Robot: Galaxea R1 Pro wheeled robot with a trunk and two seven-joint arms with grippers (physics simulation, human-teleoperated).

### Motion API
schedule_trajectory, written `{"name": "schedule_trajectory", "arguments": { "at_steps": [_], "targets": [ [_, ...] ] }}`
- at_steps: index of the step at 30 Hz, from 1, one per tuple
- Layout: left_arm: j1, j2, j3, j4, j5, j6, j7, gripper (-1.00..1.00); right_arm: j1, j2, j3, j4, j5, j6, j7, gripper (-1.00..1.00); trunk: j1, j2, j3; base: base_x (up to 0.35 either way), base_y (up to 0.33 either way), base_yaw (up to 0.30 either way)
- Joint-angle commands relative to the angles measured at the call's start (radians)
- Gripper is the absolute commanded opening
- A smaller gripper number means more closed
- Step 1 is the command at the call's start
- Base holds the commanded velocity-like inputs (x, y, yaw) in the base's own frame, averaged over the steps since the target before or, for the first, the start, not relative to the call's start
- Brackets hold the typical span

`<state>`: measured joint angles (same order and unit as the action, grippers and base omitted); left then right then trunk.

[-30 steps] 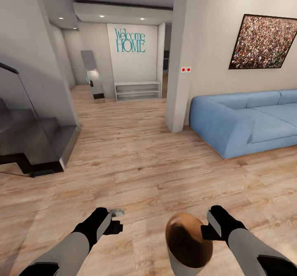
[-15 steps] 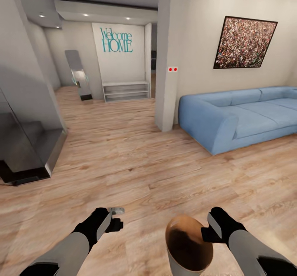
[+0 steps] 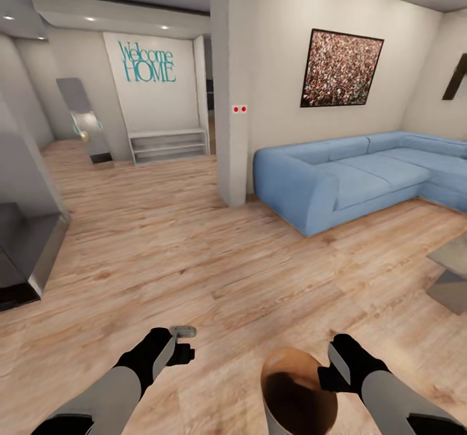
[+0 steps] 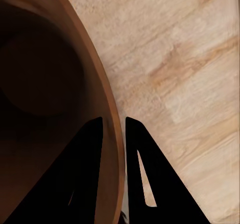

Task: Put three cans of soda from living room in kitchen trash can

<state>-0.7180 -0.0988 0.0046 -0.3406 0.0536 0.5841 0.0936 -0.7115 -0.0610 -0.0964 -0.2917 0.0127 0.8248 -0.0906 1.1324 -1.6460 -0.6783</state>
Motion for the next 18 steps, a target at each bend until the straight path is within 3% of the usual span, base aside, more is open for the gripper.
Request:
{"name": "schedule_trajectory", "arguments": {
  "at_steps": [1,18],
  "targets": [
    [0.0,0.0,0.0,0.0,0.0,-0.002,0.0,1.0,0.0,0.0,-0.003,-0.001,-0.013,-0.001,0.003,-1.0,0.0,0.0,0.0,0.0,0.0,-0.286],
    [0.0,-0.003,0.0,0.001,-0.001,-0.021,0.0,1.0,0.003,-0.003,-0.002,0.005,-0.015,0.002,0.003,-1.0,0.0,0.0,0.0,0.0,0.0,-0.286]
  ]
}}
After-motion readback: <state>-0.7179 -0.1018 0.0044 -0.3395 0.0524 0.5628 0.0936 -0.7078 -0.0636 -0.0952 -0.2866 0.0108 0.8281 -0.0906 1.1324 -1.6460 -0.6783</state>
